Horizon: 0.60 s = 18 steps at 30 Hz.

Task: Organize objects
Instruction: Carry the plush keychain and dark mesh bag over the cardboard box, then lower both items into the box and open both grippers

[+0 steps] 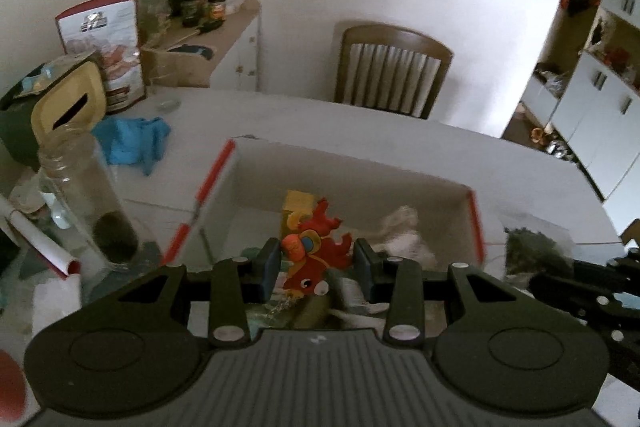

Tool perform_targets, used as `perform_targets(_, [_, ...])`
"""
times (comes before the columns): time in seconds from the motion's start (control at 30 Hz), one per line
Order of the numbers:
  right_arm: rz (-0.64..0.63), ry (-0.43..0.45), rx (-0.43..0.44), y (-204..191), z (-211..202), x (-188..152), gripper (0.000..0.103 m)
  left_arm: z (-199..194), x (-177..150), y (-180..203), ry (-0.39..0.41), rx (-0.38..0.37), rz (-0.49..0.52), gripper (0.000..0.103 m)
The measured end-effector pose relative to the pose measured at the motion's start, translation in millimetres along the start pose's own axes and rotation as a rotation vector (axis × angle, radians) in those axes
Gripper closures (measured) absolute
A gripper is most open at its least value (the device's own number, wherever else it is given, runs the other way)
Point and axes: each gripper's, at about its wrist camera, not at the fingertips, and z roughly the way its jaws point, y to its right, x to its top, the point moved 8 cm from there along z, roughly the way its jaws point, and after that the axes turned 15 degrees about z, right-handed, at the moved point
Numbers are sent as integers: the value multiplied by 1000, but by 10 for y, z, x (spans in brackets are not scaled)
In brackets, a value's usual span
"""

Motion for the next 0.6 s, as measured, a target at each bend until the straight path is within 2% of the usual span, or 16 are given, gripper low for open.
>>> perform_targets(0.3, [-9, -45, -42, -105, 334, -115, 89, 339, -94, -291, -75, 23, -2, 64])
perform_targets(0.6, [-38, -117, -62, -175, 608, -291, 89, 668, -119, -246, -128, 6, 61, 64])
